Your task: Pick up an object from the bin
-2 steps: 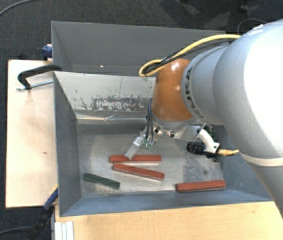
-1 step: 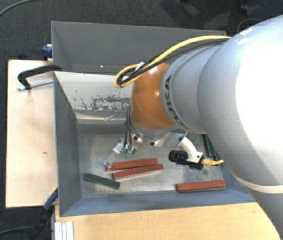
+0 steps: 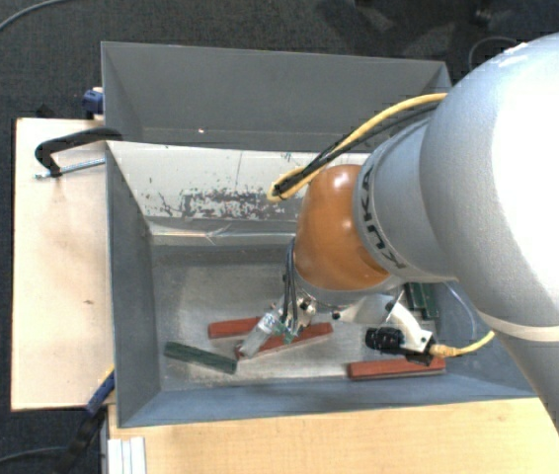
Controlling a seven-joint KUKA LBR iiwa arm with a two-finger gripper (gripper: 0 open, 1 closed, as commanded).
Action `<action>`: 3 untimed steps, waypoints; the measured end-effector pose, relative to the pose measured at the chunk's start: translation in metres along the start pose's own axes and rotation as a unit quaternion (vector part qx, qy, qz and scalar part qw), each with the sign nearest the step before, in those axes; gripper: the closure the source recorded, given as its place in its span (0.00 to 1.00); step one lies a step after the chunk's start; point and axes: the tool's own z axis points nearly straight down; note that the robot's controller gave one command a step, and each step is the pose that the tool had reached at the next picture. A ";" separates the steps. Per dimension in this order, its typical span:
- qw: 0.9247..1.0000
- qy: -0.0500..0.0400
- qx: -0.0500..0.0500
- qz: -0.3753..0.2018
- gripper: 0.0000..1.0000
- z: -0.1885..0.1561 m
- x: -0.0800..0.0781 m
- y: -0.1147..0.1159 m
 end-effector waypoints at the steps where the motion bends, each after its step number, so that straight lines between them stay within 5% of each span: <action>1: 1.000 -0.004 -0.006 -0.002 1.00 -0.005 -0.001 0.005; 2: 0.995 -0.007 -0.004 -0.096 1.00 -0.025 -0.066 -0.009; 3: 0.995 -0.004 -0.004 -0.097 0.00 -0.024 -0.062 -0.008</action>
Offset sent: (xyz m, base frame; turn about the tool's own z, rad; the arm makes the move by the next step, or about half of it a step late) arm 0.0000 0.0000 0.0000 0.0000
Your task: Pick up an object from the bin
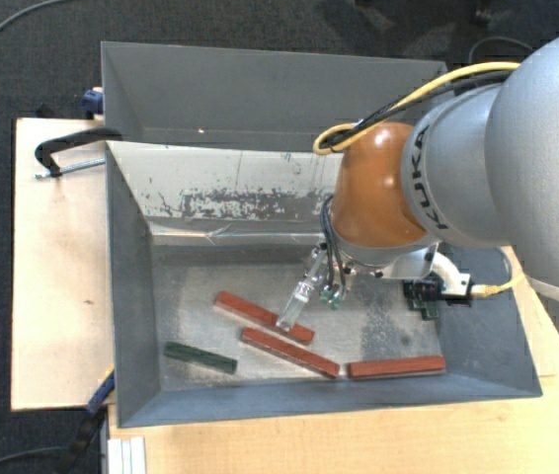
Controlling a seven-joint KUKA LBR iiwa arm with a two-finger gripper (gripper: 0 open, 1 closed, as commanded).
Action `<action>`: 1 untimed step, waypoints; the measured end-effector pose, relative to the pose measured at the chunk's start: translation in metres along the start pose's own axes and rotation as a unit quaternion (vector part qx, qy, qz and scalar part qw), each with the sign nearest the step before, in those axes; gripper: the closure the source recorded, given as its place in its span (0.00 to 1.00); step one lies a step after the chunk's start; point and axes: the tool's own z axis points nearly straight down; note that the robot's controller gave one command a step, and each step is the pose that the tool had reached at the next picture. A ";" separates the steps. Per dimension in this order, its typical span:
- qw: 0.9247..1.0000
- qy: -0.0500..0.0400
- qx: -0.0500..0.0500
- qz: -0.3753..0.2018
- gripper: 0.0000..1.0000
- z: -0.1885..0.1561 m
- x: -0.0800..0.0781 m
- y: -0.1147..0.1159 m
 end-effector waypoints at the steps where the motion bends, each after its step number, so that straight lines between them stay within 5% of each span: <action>1: 1.000 0.005 0.001 -0.025 0.00 0.023 0.064 0.013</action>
Offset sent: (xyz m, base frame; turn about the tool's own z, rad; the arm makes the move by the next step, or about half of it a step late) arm -0.0446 0.0400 -0.0222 -0.0436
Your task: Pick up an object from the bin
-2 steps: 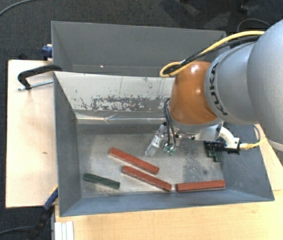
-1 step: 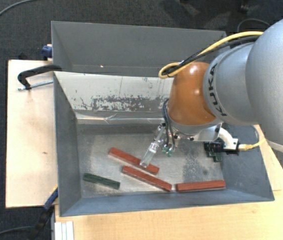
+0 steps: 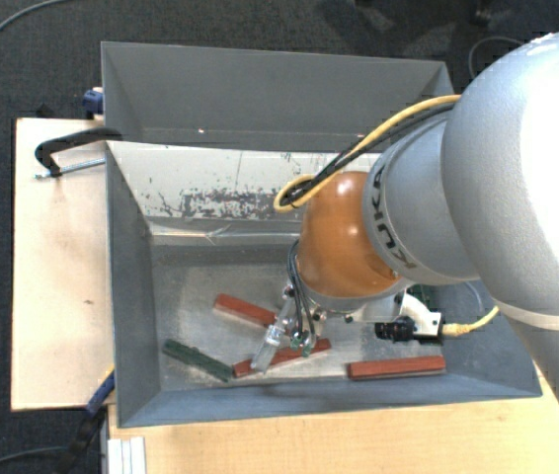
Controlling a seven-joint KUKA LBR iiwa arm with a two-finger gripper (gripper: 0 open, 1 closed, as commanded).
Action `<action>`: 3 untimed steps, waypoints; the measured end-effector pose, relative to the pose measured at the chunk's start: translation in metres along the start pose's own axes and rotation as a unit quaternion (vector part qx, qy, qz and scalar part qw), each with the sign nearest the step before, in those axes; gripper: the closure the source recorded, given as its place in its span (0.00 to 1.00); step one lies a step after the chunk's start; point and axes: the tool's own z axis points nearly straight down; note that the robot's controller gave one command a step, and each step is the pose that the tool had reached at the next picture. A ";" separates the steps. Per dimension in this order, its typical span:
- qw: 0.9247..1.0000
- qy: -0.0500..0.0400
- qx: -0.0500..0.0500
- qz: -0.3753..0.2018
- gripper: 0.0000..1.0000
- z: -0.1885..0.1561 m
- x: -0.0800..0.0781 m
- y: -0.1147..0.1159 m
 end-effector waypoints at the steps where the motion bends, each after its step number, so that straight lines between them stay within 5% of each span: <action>1: 1.000 -0.003 -0.001 0.003 1.00 -0.002 -0.004 -0.001; 2: 1.000 -0.007 -0.004 0.015 1.00 -0.061 -0.009 0.010; 3: 1.000 -0.008 -0.005 0.008 1.00 -0.167 -0.015 0.022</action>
Offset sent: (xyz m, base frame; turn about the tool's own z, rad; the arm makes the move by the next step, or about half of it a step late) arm 0.0000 0.0000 0.0000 0.0000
